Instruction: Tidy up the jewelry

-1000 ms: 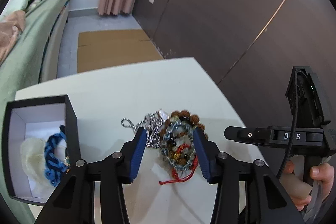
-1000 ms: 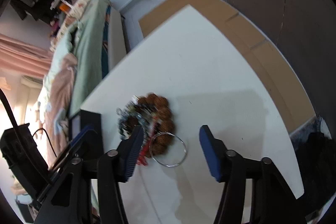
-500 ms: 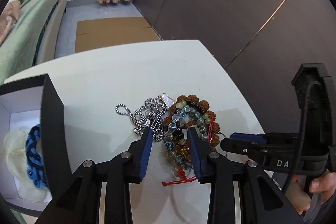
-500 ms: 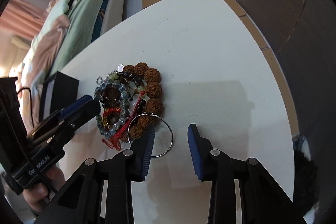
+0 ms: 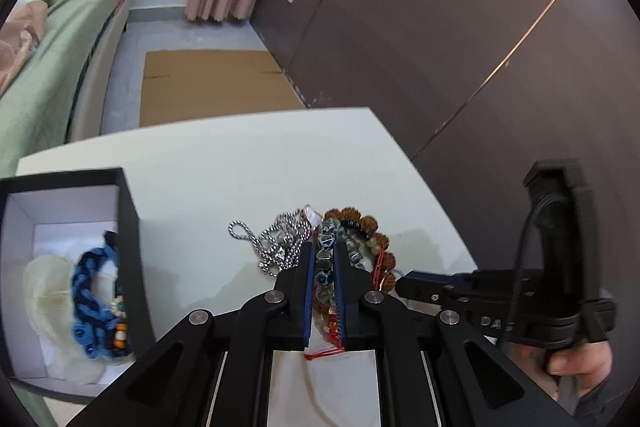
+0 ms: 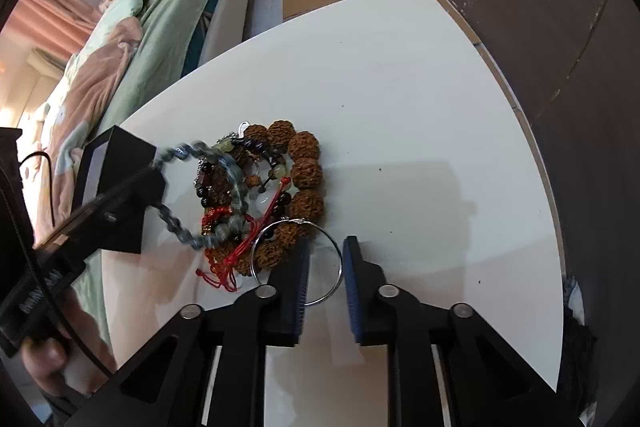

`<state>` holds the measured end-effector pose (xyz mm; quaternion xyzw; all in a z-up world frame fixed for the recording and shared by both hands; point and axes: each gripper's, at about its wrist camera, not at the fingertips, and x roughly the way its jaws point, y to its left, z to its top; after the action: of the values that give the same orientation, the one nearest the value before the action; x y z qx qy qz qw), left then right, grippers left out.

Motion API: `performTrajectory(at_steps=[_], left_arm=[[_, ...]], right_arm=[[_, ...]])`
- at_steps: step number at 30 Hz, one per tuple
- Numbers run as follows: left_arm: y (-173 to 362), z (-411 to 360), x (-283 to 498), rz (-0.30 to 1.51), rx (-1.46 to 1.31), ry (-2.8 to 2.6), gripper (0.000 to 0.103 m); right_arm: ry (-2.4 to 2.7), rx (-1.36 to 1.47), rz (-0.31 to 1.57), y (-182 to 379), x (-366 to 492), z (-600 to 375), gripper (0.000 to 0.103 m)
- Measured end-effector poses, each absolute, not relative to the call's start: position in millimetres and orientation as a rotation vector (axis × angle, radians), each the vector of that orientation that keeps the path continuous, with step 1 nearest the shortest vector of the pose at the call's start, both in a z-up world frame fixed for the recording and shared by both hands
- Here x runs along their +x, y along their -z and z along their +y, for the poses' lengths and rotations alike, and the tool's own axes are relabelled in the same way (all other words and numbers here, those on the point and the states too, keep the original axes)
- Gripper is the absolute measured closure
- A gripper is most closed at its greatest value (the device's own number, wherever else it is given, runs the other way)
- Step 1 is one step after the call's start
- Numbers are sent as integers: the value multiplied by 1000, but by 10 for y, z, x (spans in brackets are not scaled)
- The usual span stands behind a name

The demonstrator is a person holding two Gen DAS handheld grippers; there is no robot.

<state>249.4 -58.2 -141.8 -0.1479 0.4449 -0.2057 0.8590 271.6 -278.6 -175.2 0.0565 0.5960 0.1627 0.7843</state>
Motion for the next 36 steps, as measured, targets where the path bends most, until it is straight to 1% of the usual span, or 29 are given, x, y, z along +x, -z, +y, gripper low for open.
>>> performTrajectory(at_steps=[3,14,26,28,30,34,36], left_arm=[[1316,-503,2446,909,-321,426,94],[1085,-177,2360,847,-357,388,94],[807,236,2216,747,-401,328,94],[795,323,2205,740,-412,316,94],[803,381,2191,738,-419,307,94],[810,427,2170,741,-419,302,94],[801,445,2162,739,-421,301,94]], right_arm=[[-344,107,1294,1781,2720,-2726,99],[-405,247,1193,1527,2675,-2913,100],[-508,369,1057,1160,2662,-2708,101],[-498,350,1044,1122,2650,-2638,101],[-463,292,1062,1131,2670,-2581,101],[-386,246,1169,1347,2776,-2601,101],[-363,233,1205,1426,2815,-2637,98]])
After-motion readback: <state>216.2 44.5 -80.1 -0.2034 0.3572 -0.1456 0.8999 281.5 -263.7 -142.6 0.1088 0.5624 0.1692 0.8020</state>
